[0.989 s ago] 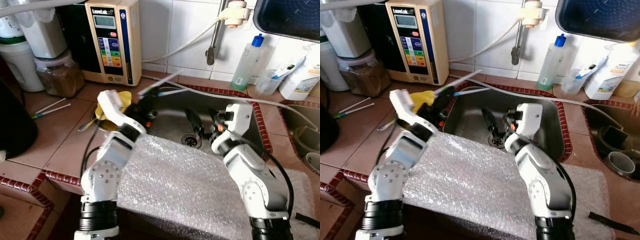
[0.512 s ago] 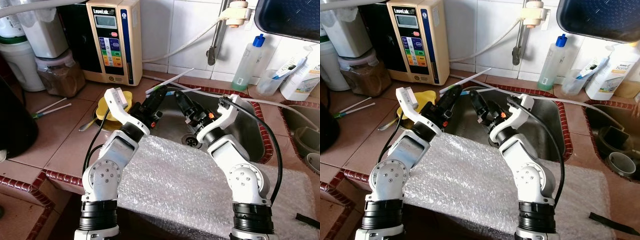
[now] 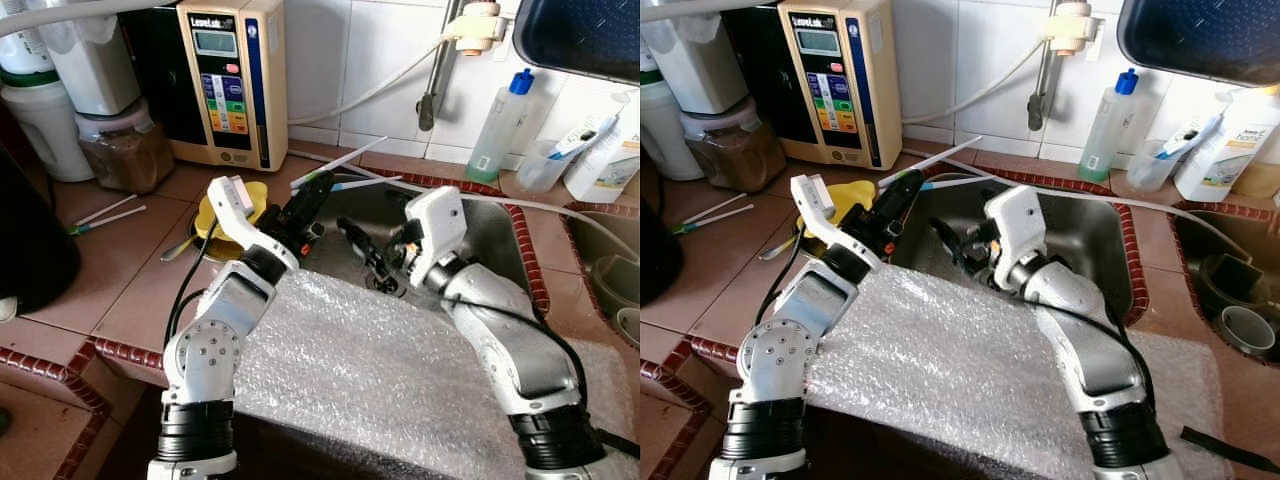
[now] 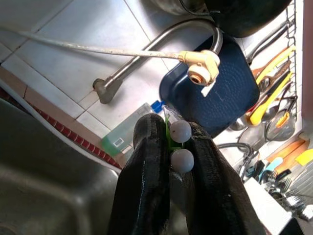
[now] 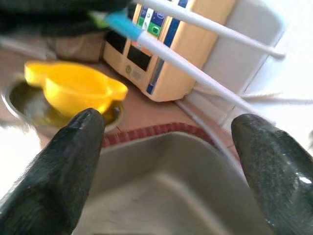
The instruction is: Kitchen organization
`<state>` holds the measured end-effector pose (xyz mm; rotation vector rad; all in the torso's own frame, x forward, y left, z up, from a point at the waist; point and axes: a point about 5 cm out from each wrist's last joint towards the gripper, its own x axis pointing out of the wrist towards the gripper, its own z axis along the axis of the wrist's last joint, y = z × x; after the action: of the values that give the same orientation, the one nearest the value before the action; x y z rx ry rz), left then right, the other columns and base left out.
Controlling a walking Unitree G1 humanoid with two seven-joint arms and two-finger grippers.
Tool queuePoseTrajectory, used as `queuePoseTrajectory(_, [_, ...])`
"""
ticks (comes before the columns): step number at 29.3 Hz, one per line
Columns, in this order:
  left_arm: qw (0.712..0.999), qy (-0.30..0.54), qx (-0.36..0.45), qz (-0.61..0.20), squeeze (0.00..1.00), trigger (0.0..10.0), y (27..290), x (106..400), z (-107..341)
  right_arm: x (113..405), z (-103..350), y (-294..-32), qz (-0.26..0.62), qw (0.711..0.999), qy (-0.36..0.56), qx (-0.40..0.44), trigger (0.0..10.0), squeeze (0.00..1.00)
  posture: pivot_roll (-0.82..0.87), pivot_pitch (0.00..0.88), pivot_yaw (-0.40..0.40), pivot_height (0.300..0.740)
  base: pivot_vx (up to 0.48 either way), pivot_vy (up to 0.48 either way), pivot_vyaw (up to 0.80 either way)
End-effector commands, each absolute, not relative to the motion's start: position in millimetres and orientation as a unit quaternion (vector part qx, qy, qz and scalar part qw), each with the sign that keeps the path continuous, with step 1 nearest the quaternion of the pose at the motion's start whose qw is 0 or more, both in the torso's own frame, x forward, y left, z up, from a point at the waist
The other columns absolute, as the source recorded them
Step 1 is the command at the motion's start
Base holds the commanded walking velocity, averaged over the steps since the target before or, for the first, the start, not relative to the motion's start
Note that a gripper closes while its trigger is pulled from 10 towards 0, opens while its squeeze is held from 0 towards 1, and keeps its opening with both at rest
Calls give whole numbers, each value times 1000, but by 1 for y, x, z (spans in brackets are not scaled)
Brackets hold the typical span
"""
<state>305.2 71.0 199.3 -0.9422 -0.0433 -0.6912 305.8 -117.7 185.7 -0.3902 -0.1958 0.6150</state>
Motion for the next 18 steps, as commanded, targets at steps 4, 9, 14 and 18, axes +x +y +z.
queuePoseTrajectory(4, [833,-12,-426,-353,0,0,62,300,202,307,185,-112,295,907,-138,-266,10000,0,-4,0,7,740,0,0,0])
queuePoseTrajectory(9, [839,-3,-421,-345,0,0,63,301,198,308,187,-108,281,903,-160,-283,10000,0,-2,0,8,740,0,0,0])
queuePoseTrajectory(14, [840,0,-419,-346,0,0,63,301,198,307,184,-109,275,904,-167,-283,10000,0,-3,0,8,740,0,0,0])
queuePoseTrajectory(18, [853,9,-412,-321,0,0,65,304,192,304,185,-111,269,902,-177,-288,10000,0,-5,0,7,740,0,0,0])
